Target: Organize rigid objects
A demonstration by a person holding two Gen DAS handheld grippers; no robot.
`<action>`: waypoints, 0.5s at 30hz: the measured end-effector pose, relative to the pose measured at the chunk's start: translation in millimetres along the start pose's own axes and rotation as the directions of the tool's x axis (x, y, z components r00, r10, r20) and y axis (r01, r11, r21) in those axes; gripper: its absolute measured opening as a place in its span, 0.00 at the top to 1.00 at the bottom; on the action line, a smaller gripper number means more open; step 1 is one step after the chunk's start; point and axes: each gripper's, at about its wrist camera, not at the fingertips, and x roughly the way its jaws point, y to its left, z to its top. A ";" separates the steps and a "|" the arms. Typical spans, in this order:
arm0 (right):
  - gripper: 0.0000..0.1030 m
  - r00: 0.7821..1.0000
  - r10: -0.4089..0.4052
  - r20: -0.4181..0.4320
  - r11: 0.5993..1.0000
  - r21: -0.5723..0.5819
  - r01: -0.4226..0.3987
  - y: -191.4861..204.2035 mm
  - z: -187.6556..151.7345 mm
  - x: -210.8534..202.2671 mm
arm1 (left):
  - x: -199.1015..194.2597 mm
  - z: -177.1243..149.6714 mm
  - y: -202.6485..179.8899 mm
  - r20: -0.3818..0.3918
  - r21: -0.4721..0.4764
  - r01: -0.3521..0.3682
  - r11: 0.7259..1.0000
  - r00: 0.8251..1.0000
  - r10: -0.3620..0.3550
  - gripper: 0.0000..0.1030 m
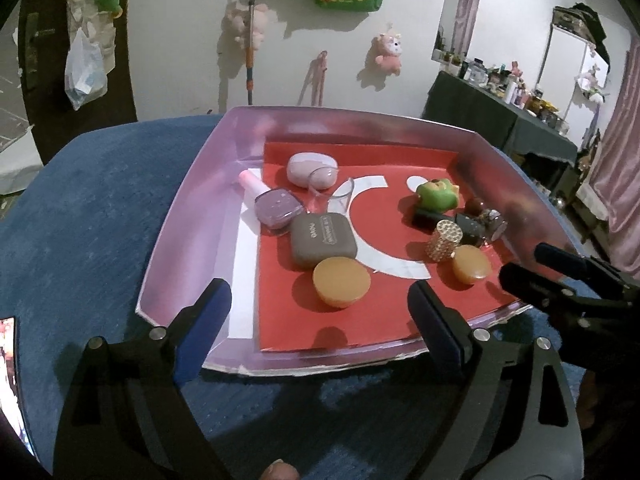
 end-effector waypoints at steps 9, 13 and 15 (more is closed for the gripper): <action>0.08 0.998 -0.052 0.034 0.998 0.020 0.052 2.8 -11.4 -3.0 | 1.3 -7.1 3.0 -0.004 0.005 -0.039 0.999 0.999 0.039 0.12; 0.06 0.997 -0.061 0.036 0.998 0.025 0.061 2.6 -15.7 -1.8 | 1.3 -9.3 5.2 -0.004 -0.001 -0.037 0.999 0.999 0.037 0.11; 0.04 0.996 -0.075 0.040 0.997 0.023 0.074 2.8 -17.6 -1.5 | 1.2 -9.9 4.9 -0.003 0.004 -0.037 0.999 0.999 0.037 0.08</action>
